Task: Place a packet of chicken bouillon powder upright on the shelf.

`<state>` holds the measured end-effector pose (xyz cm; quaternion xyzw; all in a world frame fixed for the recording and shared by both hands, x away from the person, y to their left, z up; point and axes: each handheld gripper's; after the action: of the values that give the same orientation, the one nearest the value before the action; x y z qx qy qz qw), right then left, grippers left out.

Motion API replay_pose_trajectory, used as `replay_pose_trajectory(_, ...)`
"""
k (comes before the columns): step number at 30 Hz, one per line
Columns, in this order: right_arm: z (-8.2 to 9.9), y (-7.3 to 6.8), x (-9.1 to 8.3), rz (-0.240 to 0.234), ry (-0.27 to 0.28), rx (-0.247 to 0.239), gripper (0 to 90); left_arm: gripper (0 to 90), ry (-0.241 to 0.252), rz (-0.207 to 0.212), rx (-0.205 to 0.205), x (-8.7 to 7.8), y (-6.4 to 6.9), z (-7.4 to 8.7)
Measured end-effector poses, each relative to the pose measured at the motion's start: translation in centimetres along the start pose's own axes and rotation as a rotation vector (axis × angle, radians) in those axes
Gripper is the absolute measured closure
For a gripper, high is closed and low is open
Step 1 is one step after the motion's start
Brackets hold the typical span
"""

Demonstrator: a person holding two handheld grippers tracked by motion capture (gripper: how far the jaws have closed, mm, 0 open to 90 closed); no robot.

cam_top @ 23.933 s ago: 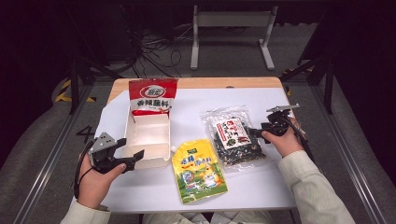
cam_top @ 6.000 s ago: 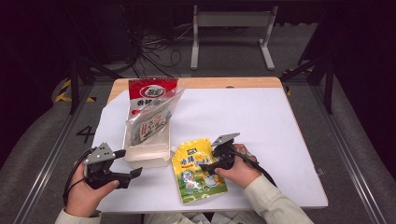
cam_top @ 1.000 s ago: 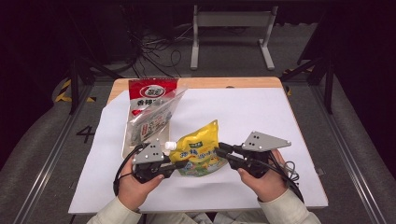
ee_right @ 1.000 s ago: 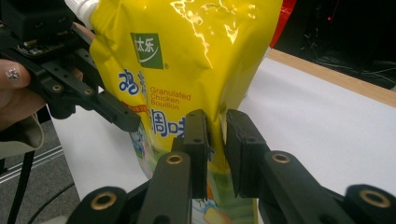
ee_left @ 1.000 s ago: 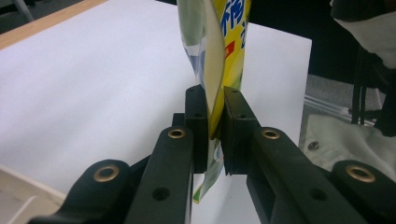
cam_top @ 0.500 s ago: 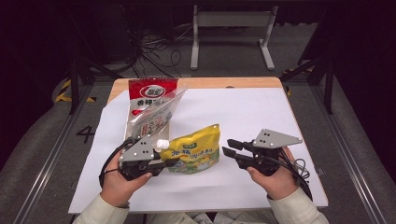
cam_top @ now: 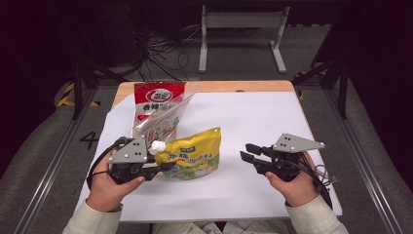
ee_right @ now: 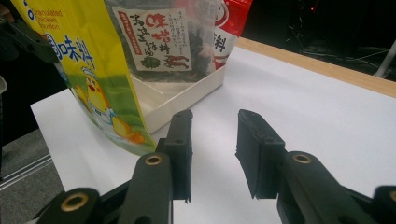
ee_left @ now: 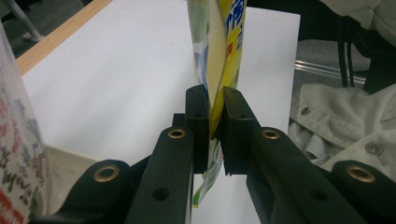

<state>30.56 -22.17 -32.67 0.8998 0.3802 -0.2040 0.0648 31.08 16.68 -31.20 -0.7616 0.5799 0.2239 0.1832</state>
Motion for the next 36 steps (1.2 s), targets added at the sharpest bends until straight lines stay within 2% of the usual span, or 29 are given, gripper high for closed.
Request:
replay_pose_trajectory(3, 0.1, 0.1, 0.0, 0.004, -0.008, 0.004, 65.6, 82.8, -0.008, -0.001, 0.001, -0.2, -0.1, 0.1)
replay_pose_trajectory(7, 0.2, 0.2, 0.0, 0.005, -0.012, 0.008, 65.6, 82.9, 0.005, -0.004, -0.009, -0.6, -0.4, 0.2)
replay_pose_trajectory(14, 0.3, 0.5, -0.1, 0.020, -0.016, 0.017, 65.5, 82.8, 0.020, -0.030, -0.004, -1.6, -0.5, 0.1)
replay_pose_trajectory(21, 0.6, 1.0, -0.2, 0.032, -0.024, 0.028, 65.5, 82.8, 0.042, -0.091, -0.013, -3.1, -0.8, 0.5)
replay_pose_trajectory(30, 0.6, 1.3, -0.3, 0.040, -0.020, 0.037, 65.3, 82.8, 0.057, -0.145, -0.037, -4.2, -1.4, 1.1)
replay_pose_trajectory(36, 0.6, 1.5, -0.4, 0.044, -0.019, 0.044, 65.2, 82.8, 0.039, -0.183, -0.049, -4.4, -1.7, 1.4)
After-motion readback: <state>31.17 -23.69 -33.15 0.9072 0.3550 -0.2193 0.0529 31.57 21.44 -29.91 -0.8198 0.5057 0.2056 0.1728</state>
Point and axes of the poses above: each handheld gripper's, and its own axes: x roughly forward along the jaws, z roughly out of its underside, y roughly to its right, and after that the axes turned 3 degrees about z, right-handed
